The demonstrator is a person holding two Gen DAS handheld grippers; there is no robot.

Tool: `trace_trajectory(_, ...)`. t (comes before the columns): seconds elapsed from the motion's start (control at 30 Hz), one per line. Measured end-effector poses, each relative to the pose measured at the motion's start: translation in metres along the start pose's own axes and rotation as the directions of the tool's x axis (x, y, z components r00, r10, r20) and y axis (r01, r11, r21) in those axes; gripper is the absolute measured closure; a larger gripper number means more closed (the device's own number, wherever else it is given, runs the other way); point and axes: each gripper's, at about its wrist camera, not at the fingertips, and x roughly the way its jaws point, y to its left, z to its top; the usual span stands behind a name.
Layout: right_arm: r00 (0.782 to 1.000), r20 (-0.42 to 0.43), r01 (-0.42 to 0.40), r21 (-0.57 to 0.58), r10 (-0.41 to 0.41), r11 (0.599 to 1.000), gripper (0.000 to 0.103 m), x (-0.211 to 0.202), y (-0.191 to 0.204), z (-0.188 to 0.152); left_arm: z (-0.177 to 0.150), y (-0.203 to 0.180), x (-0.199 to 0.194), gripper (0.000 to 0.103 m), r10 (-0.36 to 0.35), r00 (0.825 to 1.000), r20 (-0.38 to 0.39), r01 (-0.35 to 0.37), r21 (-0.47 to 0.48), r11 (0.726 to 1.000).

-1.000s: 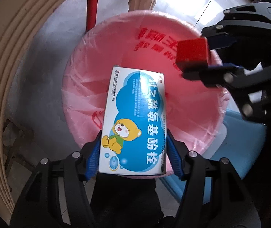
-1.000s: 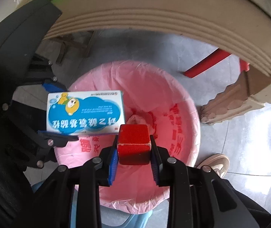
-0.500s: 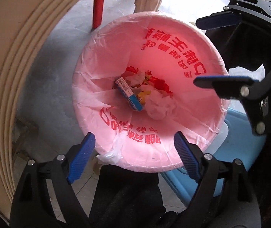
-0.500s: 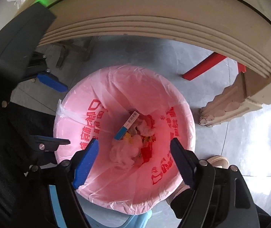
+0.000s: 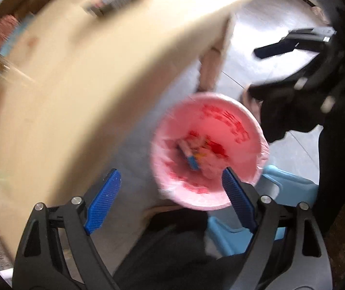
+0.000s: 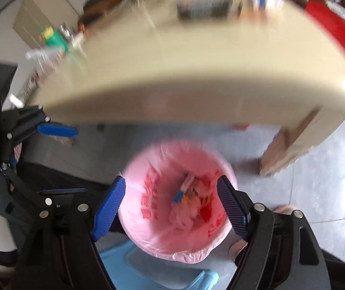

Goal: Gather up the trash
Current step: 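Raise both tools toward the black box and small white box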

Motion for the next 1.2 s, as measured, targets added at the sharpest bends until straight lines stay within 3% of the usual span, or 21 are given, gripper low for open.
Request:
trace_trajectory(0.1,0.996,0.090,-0.004,0.042,0.000,0.999,0.012,-0.051,-0.011,0.035,0.024,0.012,-0.045,0.014,0.086,0.995,0.050,-0.088,0.030,0.996)
trace_trajectory(0.2,0.988,0.156,-0.014,0.078,0.002,0.997,0.011,-0.101,-0.025,0.088,0.054,0.022,-0.085,0.010,0.185,0.970,0.158,-0.207,0.138,0.968)
trace_trajectory(0.3,0.983,0.177,0.021,0.130,-0.044,0.991,0.010,-0.129,-0.036,0.133,0.092,0.039,-0.101,0.010,0.208,0.964,0.167,-0.242,0.217,0.946)
trace_trajectory(0.47,0.978,0.163,0.091,0.234,-0.131,0.968,0.010,-0.146,-0.061,0.210,0.144,0.064,-0.109,0.010,0.171,0.973,0.153,-0.212,0.308,0.927)
trace_trajectory(0.67,0.988,0.095,0.085,0.340,-0.124,0.937,0.010,-0.122,-0.088,0.263,0.190,0.079,-0.088,0.010,0.125,0.986,0.111,-0.159,0.402,0.902)
trace_trajectory(0.77,0.993,0.066,0.064,0.388,-0.097,0.919,0.010,-0.109,-0.101,0.274,0.207,0.077,-0.070,0.010,0.083,0.994,0.066,-0.105,0.466,0.879)
trace_trajectory(0.9,0.993,0.027,0.095,0.390,-0.114,0.916,0.010,-0.087,-0.107,0.284,0.217,0.070,-0.044,0.010,0.062,0.998,0.030,-0.068,0.519,0.852)
trace_trajectory(1.2,0.993,-0.088,0.111,0.423,-0.081,0.899,0.010,-0.034,-0.123,0.285,0.225,0.065,-0.002,0.010,-0.024,0.999,-0.022,0.033,0.569,0.822)
